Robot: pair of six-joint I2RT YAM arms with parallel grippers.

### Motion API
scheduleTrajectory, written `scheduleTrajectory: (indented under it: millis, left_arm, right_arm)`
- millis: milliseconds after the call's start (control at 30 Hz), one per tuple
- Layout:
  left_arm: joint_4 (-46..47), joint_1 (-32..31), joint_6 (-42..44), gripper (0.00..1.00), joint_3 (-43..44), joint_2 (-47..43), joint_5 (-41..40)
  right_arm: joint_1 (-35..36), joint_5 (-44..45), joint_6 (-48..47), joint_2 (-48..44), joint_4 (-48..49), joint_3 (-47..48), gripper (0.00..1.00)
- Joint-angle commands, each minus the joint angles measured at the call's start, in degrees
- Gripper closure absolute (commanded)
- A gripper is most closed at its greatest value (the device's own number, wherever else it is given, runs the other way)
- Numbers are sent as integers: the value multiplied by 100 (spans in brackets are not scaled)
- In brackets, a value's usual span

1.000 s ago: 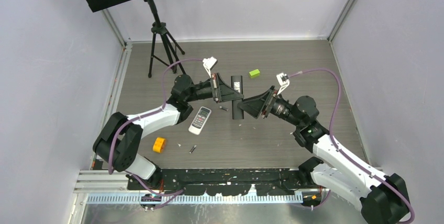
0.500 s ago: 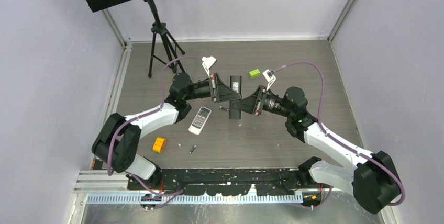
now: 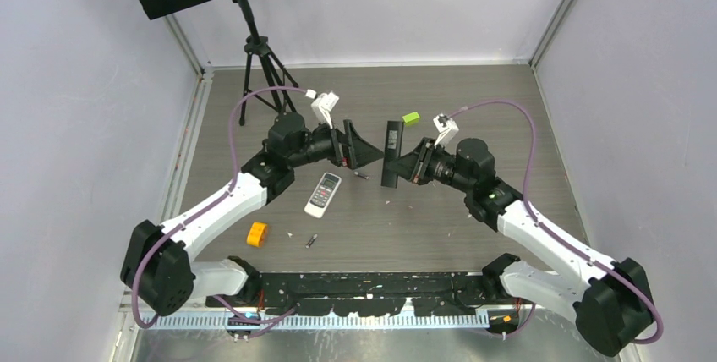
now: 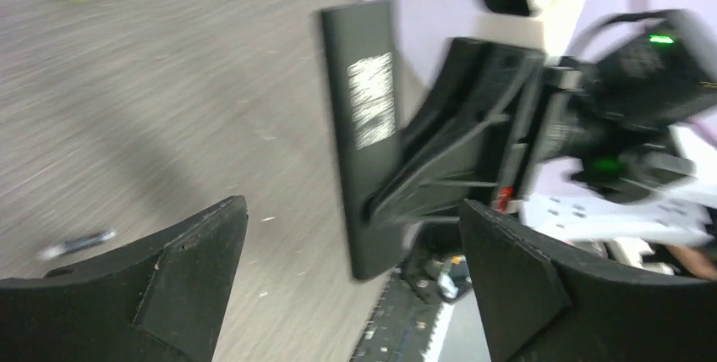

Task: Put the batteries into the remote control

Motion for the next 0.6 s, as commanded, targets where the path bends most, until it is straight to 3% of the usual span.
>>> scheduleTrajectory:
  millis: [0, 133, 267, 567]
  left_arm:
    - [-2038, 35, 1291, 0, 248, -297, -1891]
    - [-2820, 40, 1462, 0, 125, -326, -3442]
    - [-3200, 44, 1323, 0, -89, -202, -4119]
    - [-4277, 41, 1219, 1, 161, 978, -4574]
  right_arm:
    - [-16, 2130, -1144, -285, -2128, 731, 100]
    - [-42, 4420, -1590, 269, -3635, 1387, 100]
    - [-61, 6000, -1628, 975, -4541, 1919, 100]
    - [-716, 7228, -1592, 2456, -5278, 2213, 100]
